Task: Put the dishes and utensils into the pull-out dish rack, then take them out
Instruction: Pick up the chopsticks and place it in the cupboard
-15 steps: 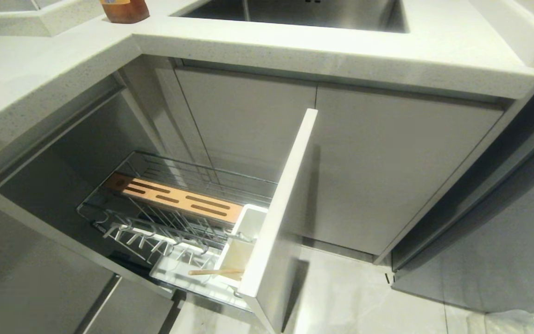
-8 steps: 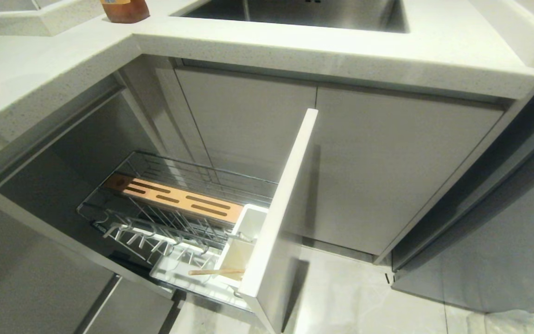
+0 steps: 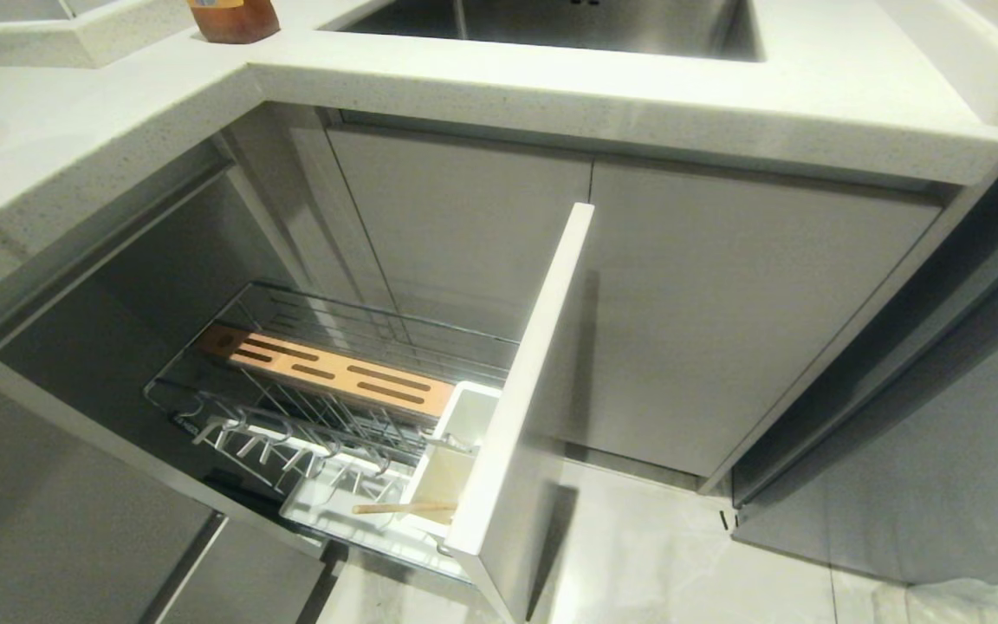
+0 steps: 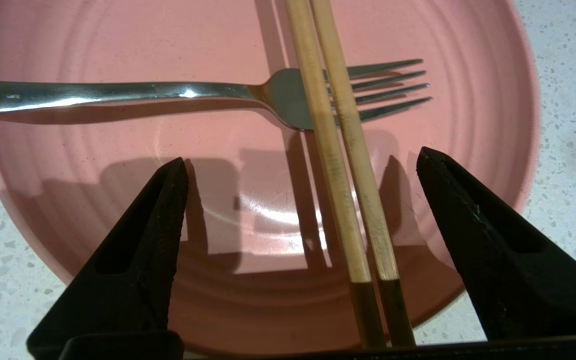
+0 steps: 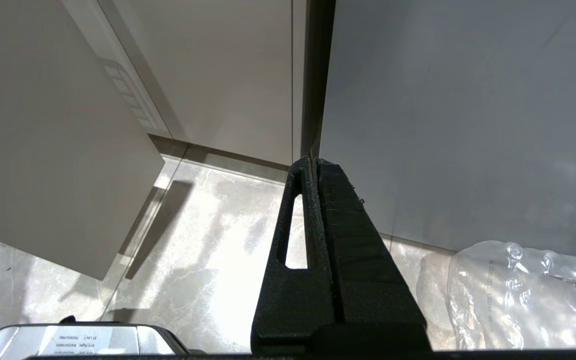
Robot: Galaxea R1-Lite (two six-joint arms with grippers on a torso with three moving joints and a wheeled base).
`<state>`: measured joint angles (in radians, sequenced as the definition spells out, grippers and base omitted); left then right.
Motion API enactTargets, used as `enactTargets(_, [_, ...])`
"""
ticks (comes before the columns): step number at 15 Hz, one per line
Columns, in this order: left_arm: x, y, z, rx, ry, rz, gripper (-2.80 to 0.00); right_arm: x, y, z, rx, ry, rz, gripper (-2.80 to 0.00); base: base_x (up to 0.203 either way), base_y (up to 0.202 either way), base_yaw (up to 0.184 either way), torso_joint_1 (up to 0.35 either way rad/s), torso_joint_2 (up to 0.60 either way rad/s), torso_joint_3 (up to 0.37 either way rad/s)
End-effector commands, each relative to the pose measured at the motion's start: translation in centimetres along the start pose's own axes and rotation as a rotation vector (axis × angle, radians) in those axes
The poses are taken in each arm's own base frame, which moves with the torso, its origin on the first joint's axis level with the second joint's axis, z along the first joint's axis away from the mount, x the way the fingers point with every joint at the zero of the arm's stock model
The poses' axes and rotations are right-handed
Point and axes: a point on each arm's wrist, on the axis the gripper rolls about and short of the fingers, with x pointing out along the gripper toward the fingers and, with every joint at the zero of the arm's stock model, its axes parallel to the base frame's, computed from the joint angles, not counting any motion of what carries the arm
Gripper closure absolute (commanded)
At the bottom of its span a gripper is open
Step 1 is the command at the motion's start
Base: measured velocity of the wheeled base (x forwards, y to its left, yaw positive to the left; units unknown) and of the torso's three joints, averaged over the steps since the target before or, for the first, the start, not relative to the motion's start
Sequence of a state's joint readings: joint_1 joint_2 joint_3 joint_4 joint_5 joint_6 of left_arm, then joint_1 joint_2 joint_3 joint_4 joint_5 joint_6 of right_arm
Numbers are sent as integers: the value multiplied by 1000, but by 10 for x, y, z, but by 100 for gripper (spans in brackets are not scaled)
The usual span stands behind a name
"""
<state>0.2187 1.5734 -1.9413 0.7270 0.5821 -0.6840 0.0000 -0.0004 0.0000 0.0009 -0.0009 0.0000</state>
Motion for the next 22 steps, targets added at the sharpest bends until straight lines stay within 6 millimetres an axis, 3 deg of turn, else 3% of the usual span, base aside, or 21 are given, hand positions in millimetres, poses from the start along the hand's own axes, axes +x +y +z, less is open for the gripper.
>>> enactTargets(1, [3,-1,-2,2,6,9,-280,0,0,0,0,0,1,0,0,0,0,0,0,0])
enactTargets(9, [6,-2,-3,11,9,13,-280,0,0,0,0,0,-1,0,0,0,0,0,0,0])
enactTargets(10, [8,-3,-4,29,13,14,0,0,0,0,0,0,-1,0,0,0,0,0,0,0])
enactTargets(22, [2,-4,-3,27,8,-8,0,0,0,0,0,0,1,0,0,0,0,0,0,0])
